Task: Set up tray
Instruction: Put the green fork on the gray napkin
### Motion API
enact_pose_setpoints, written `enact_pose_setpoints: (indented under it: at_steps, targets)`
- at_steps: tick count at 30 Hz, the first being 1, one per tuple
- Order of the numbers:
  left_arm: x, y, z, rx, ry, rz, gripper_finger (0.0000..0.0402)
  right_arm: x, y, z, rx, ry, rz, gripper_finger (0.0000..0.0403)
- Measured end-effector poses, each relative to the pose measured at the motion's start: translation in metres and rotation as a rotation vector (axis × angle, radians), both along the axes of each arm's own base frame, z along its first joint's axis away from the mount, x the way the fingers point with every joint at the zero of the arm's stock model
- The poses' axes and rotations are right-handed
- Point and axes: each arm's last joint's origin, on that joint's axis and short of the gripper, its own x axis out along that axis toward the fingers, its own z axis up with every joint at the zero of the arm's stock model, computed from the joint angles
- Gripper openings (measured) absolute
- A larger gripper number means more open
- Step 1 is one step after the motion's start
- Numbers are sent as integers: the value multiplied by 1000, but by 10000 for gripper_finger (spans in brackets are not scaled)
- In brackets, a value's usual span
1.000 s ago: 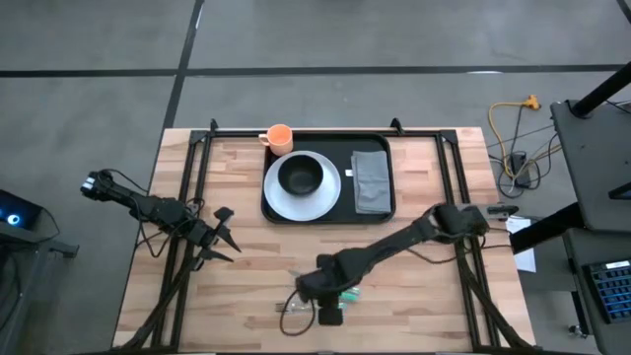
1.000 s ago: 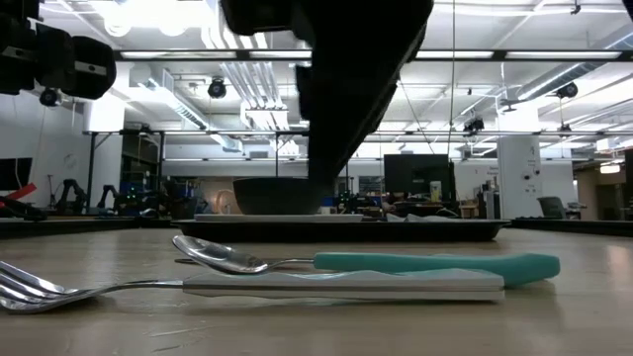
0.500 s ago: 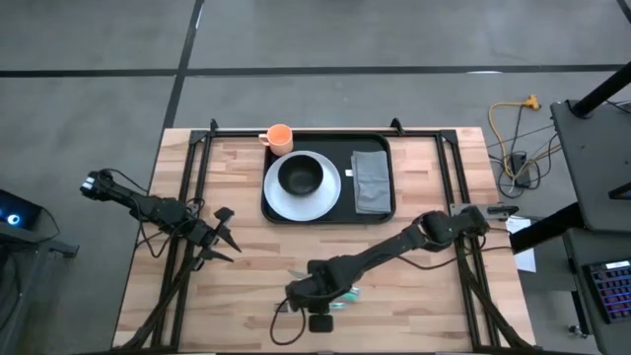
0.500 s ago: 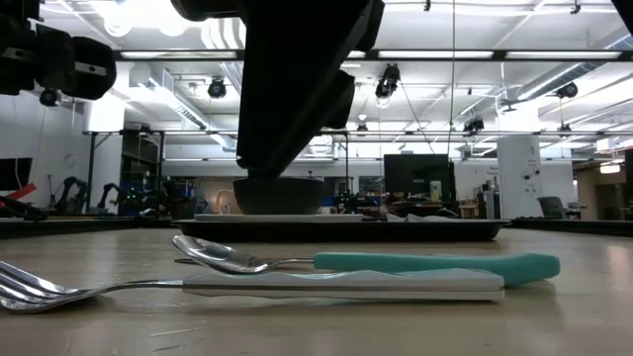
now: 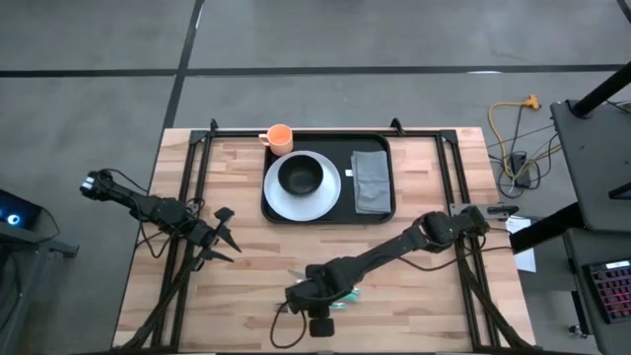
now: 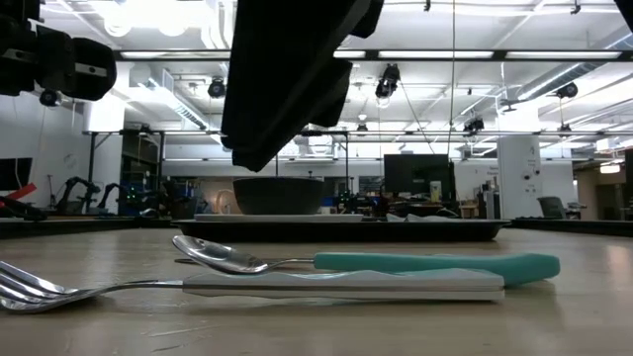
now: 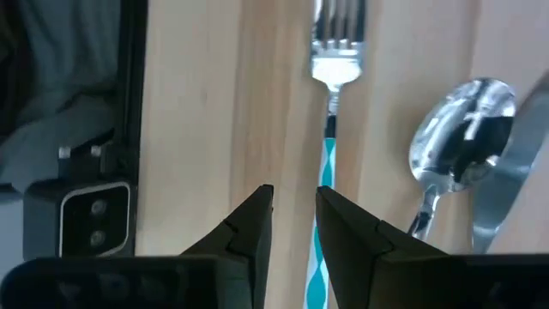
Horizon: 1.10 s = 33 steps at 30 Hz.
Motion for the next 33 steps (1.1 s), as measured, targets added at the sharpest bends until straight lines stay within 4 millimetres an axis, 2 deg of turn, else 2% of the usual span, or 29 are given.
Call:
enact_pose_setpoints:
  at_steps: [9, 33]
  targets:
    - [0, 0, 0, 0, 0, 0, 122, -2, 3, -5, -44, -25, 65, 82]
    - [0, 0, 0, 0, 0, 0, 122, -12, -2, -52, -76, 18, 67, 81]
